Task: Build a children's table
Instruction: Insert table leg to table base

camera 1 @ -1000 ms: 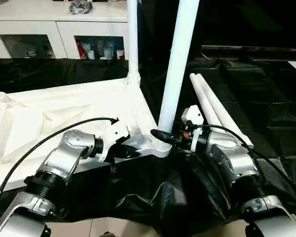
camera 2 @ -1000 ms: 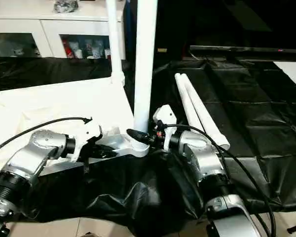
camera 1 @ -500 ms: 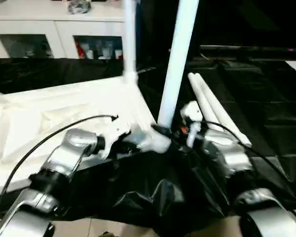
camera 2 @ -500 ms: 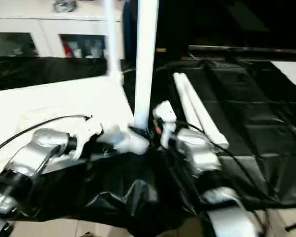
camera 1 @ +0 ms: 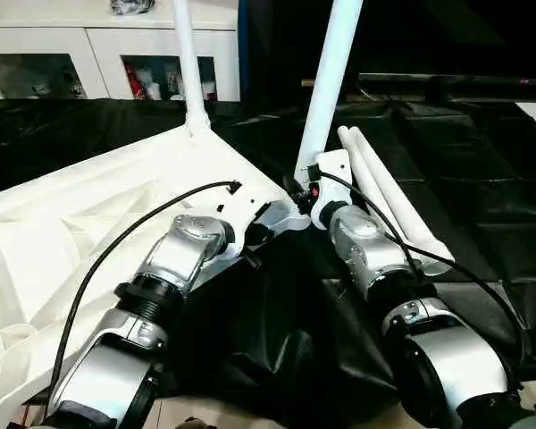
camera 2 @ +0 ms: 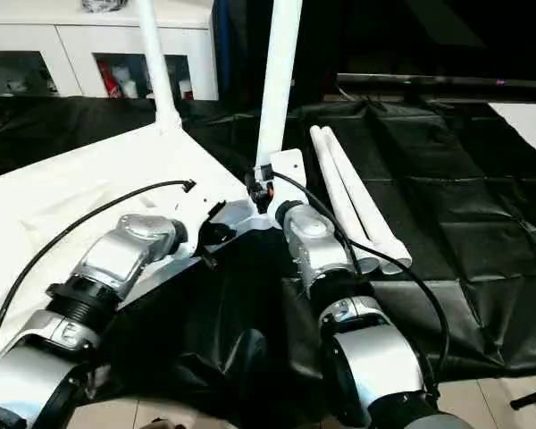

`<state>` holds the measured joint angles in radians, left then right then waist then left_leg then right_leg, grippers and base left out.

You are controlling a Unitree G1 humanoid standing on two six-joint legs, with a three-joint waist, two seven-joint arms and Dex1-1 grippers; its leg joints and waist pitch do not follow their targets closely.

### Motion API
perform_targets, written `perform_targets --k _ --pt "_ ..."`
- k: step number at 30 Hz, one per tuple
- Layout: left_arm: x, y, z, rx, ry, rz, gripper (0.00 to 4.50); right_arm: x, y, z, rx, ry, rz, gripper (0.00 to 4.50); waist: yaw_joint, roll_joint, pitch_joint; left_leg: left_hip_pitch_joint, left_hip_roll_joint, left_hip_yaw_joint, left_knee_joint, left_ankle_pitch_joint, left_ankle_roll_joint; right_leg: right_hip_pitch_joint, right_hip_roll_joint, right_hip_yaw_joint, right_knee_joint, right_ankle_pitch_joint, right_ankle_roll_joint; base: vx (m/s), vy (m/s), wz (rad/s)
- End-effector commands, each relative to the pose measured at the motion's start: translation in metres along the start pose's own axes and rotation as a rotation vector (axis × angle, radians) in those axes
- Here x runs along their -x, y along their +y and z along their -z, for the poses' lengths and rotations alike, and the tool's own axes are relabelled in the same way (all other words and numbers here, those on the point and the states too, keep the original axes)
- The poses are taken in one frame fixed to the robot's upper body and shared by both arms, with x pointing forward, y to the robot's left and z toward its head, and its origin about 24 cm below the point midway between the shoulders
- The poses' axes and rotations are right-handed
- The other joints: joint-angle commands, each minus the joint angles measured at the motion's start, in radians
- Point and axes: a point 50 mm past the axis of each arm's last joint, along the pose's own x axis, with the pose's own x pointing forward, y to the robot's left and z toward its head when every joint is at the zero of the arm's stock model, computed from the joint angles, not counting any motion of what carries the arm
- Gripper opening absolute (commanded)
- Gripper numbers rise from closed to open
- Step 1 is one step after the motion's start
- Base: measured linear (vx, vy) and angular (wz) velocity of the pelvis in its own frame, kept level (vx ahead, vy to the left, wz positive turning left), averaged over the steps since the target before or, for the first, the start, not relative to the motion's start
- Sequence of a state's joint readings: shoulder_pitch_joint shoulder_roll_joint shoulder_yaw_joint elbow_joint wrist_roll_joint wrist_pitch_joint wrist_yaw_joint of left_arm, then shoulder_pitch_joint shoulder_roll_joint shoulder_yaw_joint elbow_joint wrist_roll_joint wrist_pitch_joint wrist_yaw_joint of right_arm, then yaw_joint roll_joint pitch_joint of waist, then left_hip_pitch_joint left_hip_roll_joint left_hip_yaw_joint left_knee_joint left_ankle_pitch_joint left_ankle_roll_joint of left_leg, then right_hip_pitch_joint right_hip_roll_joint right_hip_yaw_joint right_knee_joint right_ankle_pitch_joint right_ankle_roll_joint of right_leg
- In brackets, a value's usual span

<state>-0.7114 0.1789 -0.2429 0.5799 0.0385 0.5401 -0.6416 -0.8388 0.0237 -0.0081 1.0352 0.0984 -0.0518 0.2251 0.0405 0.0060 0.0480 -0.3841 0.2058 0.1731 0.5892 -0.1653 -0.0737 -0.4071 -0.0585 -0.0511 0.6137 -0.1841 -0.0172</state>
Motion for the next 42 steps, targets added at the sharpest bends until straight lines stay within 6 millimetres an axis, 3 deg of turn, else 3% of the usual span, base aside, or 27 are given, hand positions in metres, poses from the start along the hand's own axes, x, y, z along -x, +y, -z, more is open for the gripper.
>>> perform_targets --k 1,5,10,20,22,32,42 --pt "0.004 0.005 -0.032 -0.056 -0.085 -0.095 0.0 0.005 0.036 0.051 -0.062 0.214 -0.105 1.89 0.007 0.01 -0.064 0.016 0.017 -0.004 -0.069 -0.228 0.013 0.053 -0.07 0.037 -0.071 -0.118 -0.231 0.0 0.0 0.0" --pt "0.004 0.005 -0.032 -0.049 -0.084 -0.098 0.0 0.005 0.039 0.055 -0.061 0.229 -0.098 1.89 0.002 0.011 -0.058 0.021 0.018 -0.008 -0.075 -0.306 -0.01 0.047 -0.071 0.038 -0.082 -0.247 -0.204 0.0 0.0 0.0" --pt "0.005 0.005 -0.032 -0.053 -0.09 -0.088 0.0 0.005 0.04 0.055 -0.048 0.235 -0.107 1.89 0.001 0.014 -0.06 0.02 0.018 -0.008 -0.075 -0.297 -0.009 0.047 -0.07 0.039 -0.079 -0.212 -0.206 0.0 0.0 0.0" --pt "0.007 0.004 -0.035 -0.087 -0.108 -0.054 0.0 0.003 0.038 0.049 -0.041 0.22 -0.128 1.89 -0.002 0.018 -0.059 0.022 0.018 -0.009 -0.077 -0.33 -0.016 0.045 -0.07 0.039 -0.082 -0.228 -0.209 0.0 0.0 0.0" --pt "0.008 0.004 -0.035 -0.09 -0.108 -0.049 0.0 0.002 0.037 0.047 -0.045 0.216 -0.133 2.44 -0.003 0.02 -0.059 0.022 0.019 -0.01 -0.078 -0.331 -0.015 0.045 -0.07 0.039 -0.081 -0.216 -0.214 0.0 0.0 0.0" --pt "0.011 0.003 -0.033 -0.118 -0.106 -0.021 0.0 -0.002 0.031 0.032 -0.032 0.173 -0.142 3.3 -0.003 0.022 -0.063 0.017 0.02 -0.007 -0.074 -0.257 0.005 0.053 -0.071 0.039 -0.071 -0.108 -0.248 0.0 0.0 0.0" --pt "0.016 0.004 -0.029 -0.139 -0.109 0.004 0.0 -0.004 0.022 0.019 0.03 0.131 -0.159 4.07 -0.002 0.022 -0.063 0.017 0.022 -0.006 -0.072 -0.238 0.009 0.056 -0.073 0.039 -0.067 -0.087 -0.259 0.0 0.0 0.0"
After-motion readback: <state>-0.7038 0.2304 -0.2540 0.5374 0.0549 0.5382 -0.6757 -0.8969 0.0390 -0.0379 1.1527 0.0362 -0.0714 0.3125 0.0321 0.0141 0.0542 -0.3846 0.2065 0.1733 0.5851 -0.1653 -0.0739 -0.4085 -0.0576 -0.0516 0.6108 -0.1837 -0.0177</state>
